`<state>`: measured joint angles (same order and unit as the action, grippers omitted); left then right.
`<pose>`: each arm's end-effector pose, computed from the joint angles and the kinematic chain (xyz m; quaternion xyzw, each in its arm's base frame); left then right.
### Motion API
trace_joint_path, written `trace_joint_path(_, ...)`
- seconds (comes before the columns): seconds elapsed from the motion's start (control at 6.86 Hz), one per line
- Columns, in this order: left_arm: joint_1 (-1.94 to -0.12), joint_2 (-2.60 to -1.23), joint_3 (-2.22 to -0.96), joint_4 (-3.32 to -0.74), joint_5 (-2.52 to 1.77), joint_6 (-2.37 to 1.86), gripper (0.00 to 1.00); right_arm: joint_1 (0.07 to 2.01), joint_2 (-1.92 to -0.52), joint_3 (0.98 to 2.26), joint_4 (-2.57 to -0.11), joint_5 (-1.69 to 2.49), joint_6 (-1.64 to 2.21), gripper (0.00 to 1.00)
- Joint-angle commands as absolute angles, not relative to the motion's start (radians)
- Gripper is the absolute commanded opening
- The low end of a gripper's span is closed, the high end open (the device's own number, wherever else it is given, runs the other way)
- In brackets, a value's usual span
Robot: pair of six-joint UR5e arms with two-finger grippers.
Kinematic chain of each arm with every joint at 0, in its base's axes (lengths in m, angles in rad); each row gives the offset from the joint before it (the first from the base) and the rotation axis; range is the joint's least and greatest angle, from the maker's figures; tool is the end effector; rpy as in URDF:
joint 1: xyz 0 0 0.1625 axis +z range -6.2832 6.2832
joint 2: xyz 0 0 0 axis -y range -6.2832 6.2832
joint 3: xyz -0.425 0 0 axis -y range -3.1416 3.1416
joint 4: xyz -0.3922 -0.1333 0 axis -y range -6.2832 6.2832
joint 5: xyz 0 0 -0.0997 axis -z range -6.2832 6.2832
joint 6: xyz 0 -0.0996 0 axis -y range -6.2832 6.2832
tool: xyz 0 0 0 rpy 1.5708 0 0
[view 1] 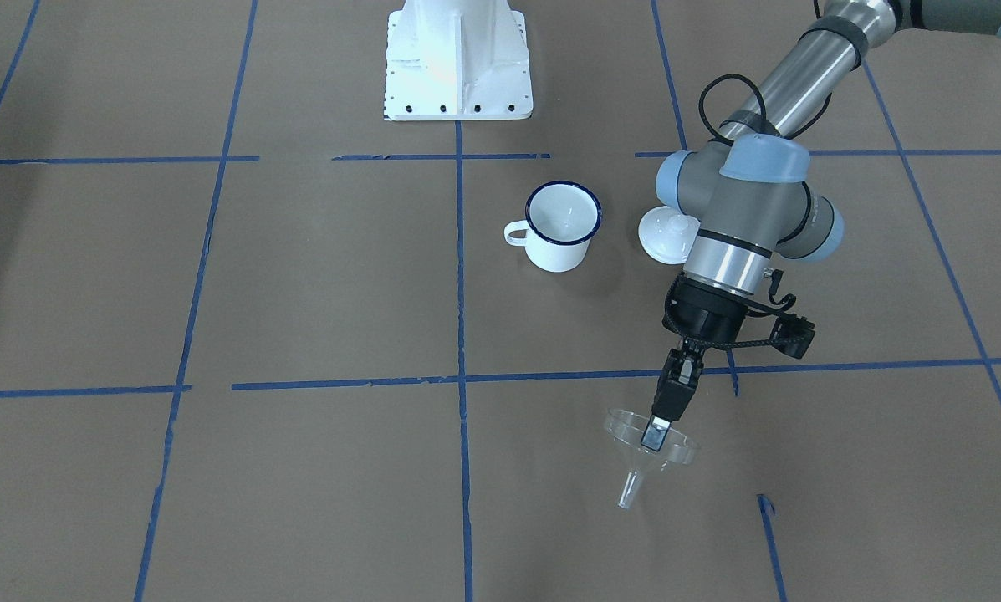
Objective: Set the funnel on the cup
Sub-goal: 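Grasp the glass funnel rim with the left gripper and lift it, then carry the glass funnel with the left gripper over the mug opening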
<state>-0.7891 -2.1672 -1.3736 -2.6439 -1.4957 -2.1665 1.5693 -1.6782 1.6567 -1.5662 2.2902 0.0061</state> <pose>0.3994 -0.6022 0.2722 0.0925 0.6651 -0.4921 0.5539 0.0670 -0.4451 0.6701 -0.0092 -0.3520 0.0051 0.9360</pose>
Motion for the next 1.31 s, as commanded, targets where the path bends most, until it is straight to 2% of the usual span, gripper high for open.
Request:
trace_joint_path(0.0, -0.792, -2.163, -1.649, -2.366, -1.633, -2.107, 0.0, 1.569, -1.678, 1.657, -1.566, 2.29, 0.006, 1.0)
trace_joint_path(0.29, -0.785, -2.168, -1.924, -1.984, -1.728, -2.086, 0.0, 1.569, -1.678, 1.657, -1.566, 2.29, 0.006, 1.0)
trace_joint_path(0.58, -0.726, -2.178, -2.101, -1.593, -1.885, -1.886, 0.0, 1.569, -1.678, 1.657, -1.566, 2.29, 0.006, 1.0)
trace_joint_path(0.87, -0.646, -2.265, -2.131, -1.226, -1.937, -1.728, 0.0, 1.569, -1.678, 1.657, -1.566, 2.29, 0.006, 1.0)
trace_joint_path(1.17, -0.617, -2.331, -2.081, -1.042, -1.956, -1.648, 0.0, 1.569, -1.678, 1.657, -1.566, 2.29, 0.006, 1.0)
